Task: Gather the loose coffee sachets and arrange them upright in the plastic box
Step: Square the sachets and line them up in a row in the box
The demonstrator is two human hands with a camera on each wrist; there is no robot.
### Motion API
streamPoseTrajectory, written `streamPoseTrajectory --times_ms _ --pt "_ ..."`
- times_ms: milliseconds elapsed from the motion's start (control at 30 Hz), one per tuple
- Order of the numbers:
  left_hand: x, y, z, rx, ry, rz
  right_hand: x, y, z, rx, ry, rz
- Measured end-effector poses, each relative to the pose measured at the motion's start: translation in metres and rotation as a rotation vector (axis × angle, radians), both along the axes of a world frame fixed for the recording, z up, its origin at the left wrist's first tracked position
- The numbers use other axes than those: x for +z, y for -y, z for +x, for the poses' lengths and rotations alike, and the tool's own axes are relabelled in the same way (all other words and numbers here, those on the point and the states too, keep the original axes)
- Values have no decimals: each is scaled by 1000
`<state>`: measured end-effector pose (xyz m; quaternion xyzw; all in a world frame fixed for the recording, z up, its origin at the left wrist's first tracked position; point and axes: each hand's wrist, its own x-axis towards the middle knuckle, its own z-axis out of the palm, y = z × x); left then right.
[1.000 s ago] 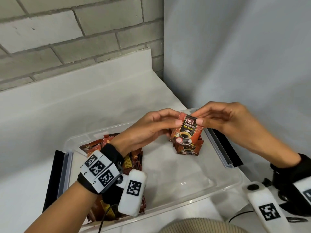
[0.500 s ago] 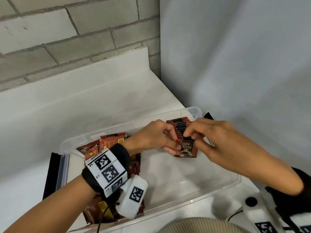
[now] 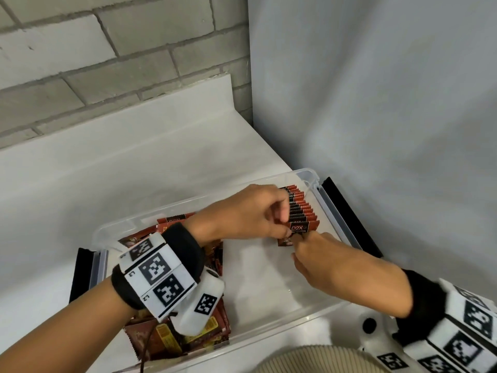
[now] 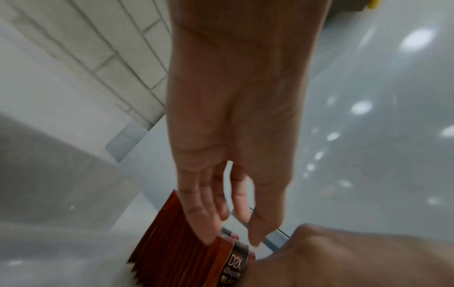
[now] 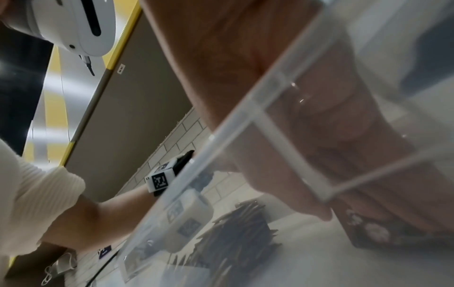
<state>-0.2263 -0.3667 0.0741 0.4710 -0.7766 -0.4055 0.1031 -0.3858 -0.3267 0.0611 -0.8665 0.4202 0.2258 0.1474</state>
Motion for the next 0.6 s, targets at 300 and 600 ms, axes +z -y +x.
streamPoseTrajectory --times_ms 300,600 --pt "-10 -4 -4 -453 516 -76 -14 2 5 -118 -25 1" --pt "-7 -3 -7 -317 386 -117 -17 0 6 -153 -10 -25"
